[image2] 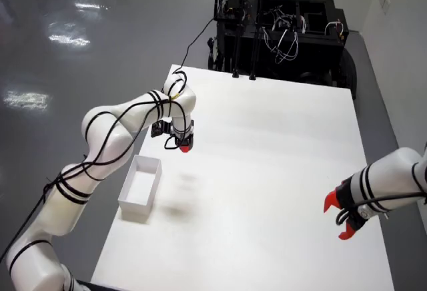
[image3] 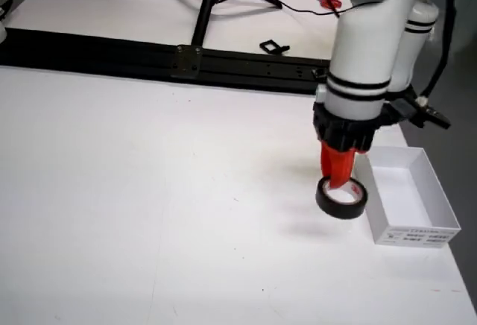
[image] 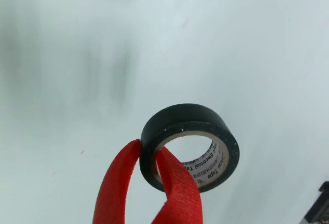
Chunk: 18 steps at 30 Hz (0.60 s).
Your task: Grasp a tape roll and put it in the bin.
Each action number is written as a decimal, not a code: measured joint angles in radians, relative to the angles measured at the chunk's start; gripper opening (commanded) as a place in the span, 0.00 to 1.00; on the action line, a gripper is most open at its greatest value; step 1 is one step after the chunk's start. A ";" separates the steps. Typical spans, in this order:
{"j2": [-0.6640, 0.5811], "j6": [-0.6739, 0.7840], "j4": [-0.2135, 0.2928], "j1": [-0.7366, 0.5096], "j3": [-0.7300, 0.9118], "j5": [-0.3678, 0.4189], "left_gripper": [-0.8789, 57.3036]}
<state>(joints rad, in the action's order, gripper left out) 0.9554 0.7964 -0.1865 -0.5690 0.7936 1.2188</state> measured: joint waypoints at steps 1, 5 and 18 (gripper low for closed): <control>-0.041 0.004 -0.004 0.006 0.045 0.004 0.00; -0.193 0.021 -0.016 0.035 0.211 0.011 0.00; -0.439 0.074 -0.055 0.095 0.538 -0.021 0.00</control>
<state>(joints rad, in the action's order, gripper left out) 0.5161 0.8704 -0.2417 -0.4739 1.3320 1.1983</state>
